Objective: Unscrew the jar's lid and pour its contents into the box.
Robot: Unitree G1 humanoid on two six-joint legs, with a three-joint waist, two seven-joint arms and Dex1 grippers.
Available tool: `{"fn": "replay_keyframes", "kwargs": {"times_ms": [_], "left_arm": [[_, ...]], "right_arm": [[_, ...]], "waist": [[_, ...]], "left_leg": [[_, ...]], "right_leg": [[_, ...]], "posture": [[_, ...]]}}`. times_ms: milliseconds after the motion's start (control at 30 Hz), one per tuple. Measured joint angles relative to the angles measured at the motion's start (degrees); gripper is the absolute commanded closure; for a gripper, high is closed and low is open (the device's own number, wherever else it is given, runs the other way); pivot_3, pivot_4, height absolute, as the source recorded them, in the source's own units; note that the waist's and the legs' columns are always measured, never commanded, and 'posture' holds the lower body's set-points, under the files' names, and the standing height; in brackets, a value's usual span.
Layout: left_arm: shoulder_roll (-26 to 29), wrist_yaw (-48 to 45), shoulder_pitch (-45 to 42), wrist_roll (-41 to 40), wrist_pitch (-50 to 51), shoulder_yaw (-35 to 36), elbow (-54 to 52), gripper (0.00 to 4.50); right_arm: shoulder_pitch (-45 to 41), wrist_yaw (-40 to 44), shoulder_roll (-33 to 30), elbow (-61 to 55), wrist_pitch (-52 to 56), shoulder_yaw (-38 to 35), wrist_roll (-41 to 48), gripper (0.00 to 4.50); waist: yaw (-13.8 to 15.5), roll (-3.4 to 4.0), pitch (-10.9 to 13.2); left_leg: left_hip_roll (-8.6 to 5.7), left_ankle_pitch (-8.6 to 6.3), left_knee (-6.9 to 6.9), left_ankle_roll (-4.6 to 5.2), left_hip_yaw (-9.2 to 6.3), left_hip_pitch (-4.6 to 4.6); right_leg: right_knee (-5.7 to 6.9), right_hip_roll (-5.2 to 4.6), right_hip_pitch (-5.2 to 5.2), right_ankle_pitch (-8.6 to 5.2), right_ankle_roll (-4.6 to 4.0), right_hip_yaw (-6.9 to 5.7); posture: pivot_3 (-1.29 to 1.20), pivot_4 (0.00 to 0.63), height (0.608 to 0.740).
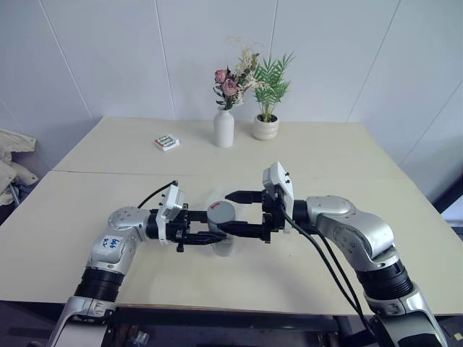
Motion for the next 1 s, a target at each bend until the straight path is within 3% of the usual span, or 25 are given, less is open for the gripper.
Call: {"fn": "replay_keyframes", "kwargs": {"times_ms": [1000], "left_arm": [[-0.27,-1.88,-0.08,0.01,-0.15,-0.74,1.6,2.52]], "right_arm": [[2.45,-0.48,-2.95,3.51,-1.2,-4.44,-0.89,0.02]], "waist": [[0.01,0.0,0.0]], "left_leg": [[0.0,0.0,0.0,0.0,0.01,-0.01]], "right_leg": [[-0.01,0.0,0.0,0.0,0.0,0.0]], "posture": [[0.0,0.15,0.74]]}}
